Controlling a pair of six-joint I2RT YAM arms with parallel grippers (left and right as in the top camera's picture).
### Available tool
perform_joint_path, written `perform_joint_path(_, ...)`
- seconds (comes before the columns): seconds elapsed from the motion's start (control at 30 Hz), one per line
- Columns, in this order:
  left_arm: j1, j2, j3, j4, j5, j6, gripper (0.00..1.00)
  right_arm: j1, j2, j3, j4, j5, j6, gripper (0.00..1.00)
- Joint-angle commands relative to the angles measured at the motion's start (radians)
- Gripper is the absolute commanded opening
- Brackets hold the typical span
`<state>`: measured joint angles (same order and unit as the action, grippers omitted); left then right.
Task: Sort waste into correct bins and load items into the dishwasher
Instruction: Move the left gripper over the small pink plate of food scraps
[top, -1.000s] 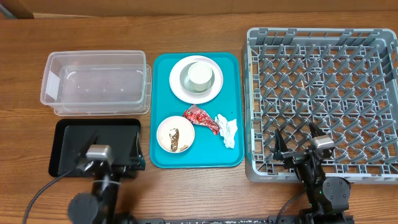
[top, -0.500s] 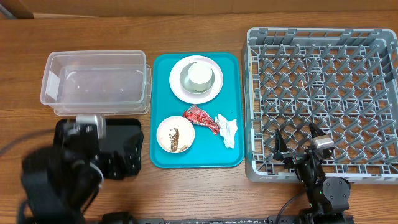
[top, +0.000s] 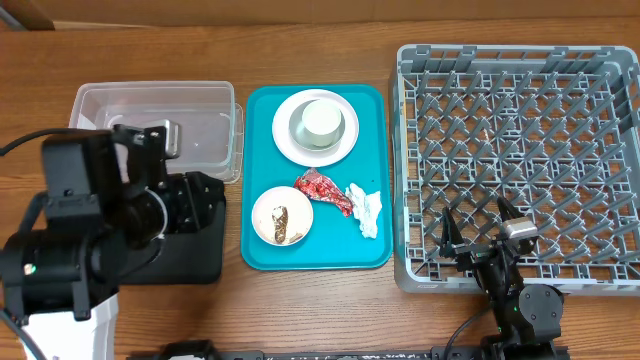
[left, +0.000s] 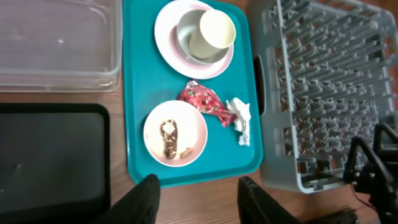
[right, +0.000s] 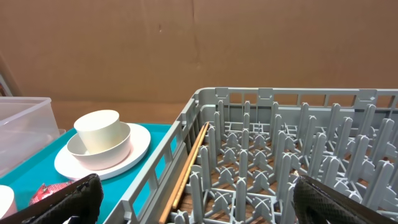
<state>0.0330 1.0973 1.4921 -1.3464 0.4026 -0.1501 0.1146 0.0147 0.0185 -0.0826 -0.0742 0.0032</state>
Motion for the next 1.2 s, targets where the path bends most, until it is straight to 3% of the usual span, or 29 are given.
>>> perform_joint_path(0.0, -0.095, 0.000, -0.041, 0.022, -0.132, -0.107, 0.42, -0.005, -0.011, -0.011, 0.005, 0.003, 0.002, 1.00)
perform_joint_path(0.43, -0.610, 0.070, -0.344, 0.360, -0.373, -0.311, 0.47, -0.005, -0.011, -0.011, 0.005, 0.003, 0.002, 1.00)
perform_joint_path(0.77, -0.787, 0.254, -0.345, 0.489, -0.499, -0.325, 0.49, -0.005, -0.011, -0.011, 0.005, 0.003, 0.002, 1.00)
perform_joint_path(1.03, -0.787, 0.313, -0.345, 0.499, -0.483, -0.327, 0.20, -0.005, -0.011, -0.011, 0.005, 0.003, 0.002, 1.00)
perform_joint_path(1.13, -0.787, 0.336, -0.345, 0.523, -0.396, -0.330, 0.04, -0.005, -0.011, -0.011, 0.005, 0.003, 0.002, 1.00)
perform_joint_path(1.17, -0.788, 0.344, -0.345, 0.531, -0.348, -0.330, 0.04, -0.005, -0.011, -0.011, 0.005, 0.003, 0.002, 1.00)
